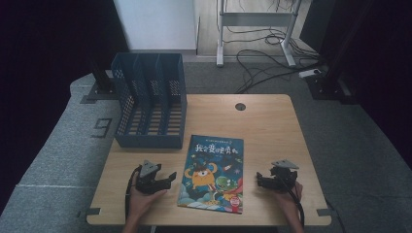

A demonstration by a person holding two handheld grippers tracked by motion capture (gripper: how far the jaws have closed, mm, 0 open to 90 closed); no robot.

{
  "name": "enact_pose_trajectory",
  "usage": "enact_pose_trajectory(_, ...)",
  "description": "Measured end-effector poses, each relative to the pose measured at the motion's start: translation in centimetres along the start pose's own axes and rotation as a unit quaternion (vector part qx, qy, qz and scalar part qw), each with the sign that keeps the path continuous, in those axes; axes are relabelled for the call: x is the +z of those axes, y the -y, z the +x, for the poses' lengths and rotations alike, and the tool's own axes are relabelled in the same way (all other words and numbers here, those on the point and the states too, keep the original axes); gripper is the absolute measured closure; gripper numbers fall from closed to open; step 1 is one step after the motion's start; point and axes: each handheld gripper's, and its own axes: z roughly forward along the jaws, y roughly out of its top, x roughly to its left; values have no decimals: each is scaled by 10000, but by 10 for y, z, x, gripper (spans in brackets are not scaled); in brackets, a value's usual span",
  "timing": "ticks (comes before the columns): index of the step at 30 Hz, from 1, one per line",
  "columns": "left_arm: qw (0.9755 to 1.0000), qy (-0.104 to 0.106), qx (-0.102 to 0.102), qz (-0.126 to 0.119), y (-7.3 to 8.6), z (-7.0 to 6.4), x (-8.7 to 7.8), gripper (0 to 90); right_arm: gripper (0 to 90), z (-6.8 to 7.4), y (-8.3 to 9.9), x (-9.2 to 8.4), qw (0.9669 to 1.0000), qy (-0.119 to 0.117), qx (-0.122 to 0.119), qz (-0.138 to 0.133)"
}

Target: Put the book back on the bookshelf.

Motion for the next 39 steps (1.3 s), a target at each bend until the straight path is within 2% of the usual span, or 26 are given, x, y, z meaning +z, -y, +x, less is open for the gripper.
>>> enact_pose_trajectory(5, 10000, -11, 44, -20, 0, -1, 1, 244, 22, -1, 0, 0, 10000, 45, 35, -9)
enact_pose_trajectory(11, 9999, 123, 61, -19, -1, -4, 1, 243, 42, -2, 0, 0, 10000, 50, 35, -21)
enact_pose_trajectory(18, 9998, 162, -38, -101, -2, -7, 2, 244, 85, -4, 0, -1, 9999, 65, 51, -78)
enact_pose_trajectory(22, 9998, 162, -47, -57, -1, -7, 3, 244, 113, -3, -1, -1, 9999, 29, 102, -121)
enact_pose_trajectory(25, 9999, 123, -3, -14, -1, -7, 5, 244, 122, -1, -3, -2, 9997, -47, 165, -145)
enact_pose_trajectory(29, 9998, 169, -51, -65, -3, -9, 6, 244, 126, 6, -11, -1, 9995, -88, 226, -199)
enact_pose_trajectory(32, 9996, 212, -75, -141, -4, -11, 5, 241, 129, 19, -21, -3, 9993, -172, 150, -304)
enact_pose_trajectory(35, 9996, 217, -61, -155, -4, -10, 4, 240, 133, 22, -22, -5, 9988, -214, 149, -403)
enact_pose_trajectory(36, 9997, 211, -71, -141, -4, -11, 4, 240, 147, 23, -20, -7, 9977, -320, 301, -510)
enact_pose_trajectory(39, 9998, 189, -24, -68, -4, -13, 7, 240, 142, 24, -19, -7, 9979, -362, 269, -470)
